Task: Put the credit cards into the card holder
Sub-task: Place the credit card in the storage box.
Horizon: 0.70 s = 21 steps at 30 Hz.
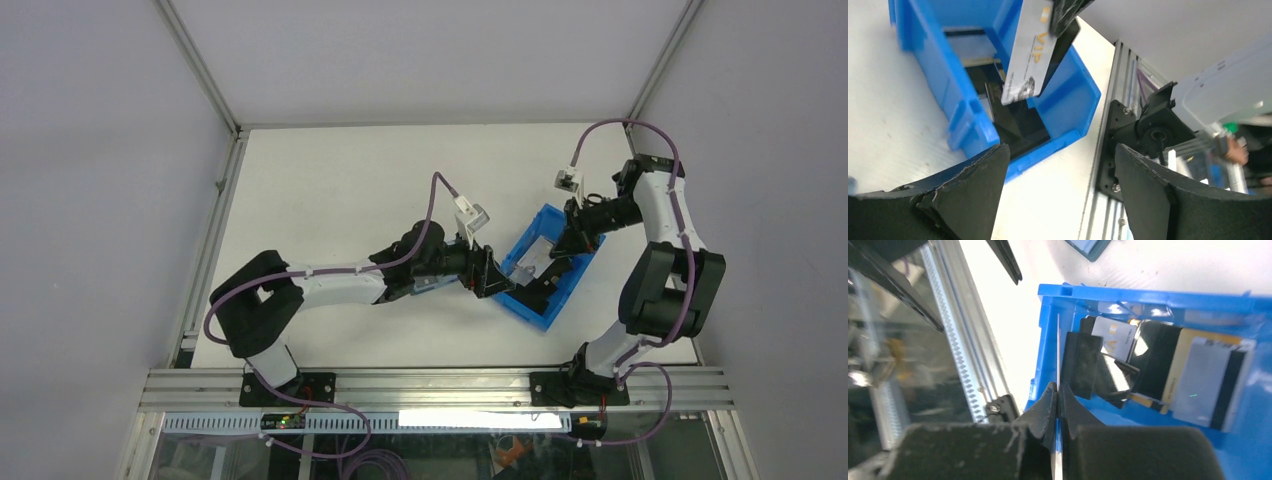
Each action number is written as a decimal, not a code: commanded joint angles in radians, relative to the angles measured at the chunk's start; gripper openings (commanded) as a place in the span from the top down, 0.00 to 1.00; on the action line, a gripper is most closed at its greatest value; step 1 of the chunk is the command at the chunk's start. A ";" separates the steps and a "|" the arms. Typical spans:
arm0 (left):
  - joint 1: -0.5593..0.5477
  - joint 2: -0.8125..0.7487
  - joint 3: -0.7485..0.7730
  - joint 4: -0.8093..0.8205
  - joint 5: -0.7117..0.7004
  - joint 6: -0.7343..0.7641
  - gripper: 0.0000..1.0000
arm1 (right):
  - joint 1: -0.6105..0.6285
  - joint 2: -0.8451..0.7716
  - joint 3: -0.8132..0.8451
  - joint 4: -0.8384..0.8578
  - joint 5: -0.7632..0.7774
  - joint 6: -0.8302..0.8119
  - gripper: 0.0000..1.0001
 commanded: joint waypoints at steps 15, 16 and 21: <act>0.023 0.098 0.298 -0.084 0.169 0.355 0.45 | 0.081 -0.203 -0.061 -0.162 -0.011 -0.581 1.00; 0.024 0.104 0.308 -0.093 0.163 0.365 0.45 | 0.082 -0.206 -0.065 -0.161 -0.009 -0.581 1.00; 0.023 0.127 0.349 -0.139 0.148 0.411 0.50 | 0.092 -0.217 -0.073 -0.162 -0.002 -0.583 1.00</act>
